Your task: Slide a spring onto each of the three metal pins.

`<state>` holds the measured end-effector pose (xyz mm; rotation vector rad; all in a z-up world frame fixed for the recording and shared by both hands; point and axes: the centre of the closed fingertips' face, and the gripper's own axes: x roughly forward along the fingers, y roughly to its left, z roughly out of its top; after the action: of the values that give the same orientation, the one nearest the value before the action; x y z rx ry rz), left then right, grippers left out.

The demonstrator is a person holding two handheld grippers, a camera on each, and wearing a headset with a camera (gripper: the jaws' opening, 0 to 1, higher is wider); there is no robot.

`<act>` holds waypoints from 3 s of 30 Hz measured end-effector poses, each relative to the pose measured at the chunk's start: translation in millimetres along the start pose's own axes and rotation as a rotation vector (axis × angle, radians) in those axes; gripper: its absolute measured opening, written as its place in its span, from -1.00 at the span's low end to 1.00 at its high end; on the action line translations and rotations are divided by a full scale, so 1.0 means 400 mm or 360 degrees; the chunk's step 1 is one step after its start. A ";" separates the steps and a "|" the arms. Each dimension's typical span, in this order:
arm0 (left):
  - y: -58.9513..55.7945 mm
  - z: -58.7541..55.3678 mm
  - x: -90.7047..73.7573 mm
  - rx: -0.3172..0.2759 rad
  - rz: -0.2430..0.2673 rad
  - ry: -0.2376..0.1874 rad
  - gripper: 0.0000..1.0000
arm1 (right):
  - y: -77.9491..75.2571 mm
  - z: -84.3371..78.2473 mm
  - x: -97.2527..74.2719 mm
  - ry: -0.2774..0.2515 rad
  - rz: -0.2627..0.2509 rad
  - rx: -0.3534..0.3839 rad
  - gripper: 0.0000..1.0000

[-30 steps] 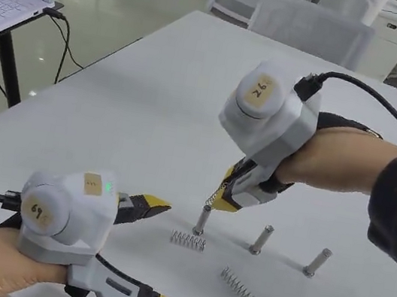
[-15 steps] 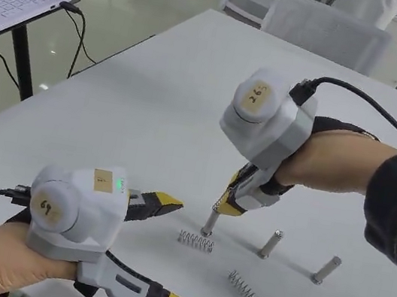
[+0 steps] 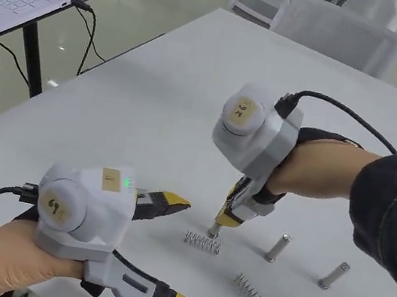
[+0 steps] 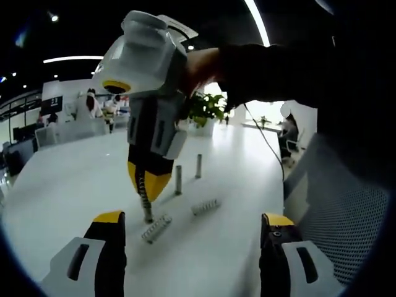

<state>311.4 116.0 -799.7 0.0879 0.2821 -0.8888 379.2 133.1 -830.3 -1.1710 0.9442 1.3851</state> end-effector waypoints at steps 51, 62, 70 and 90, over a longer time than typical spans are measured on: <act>0.010 -0.005 -0.007 -0.0007 0.0039 0.0025 0.70 | -0.050 -0.010 0.057 0.0062 -0.0016 0.0021 -0.57; 0.008 -0.028 -0.001 0.0005 0.0011 0.0072 0.69 | -0.046 -0.022 -0.003 -0.0009 -0.0067 0.0038 -0.53; 0.015 -0.039 0.005 0.0015 -0.0003 0.0096 0.67 | -0.026 -0.014 -0.053 -0.0098 -0.0085 0.0063 -0.54; 0.041 -0.058 0.042 0.0052 -0.0089 0.0184 0.52 | 0.035 -0.084 -0.148 -0.0259 -0.0182 0.0153 -0.55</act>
<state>329.2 118.3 -827.5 0.1624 0.3794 -0.9456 369.5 85.7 -780.6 -1.0084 0.8073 1.3074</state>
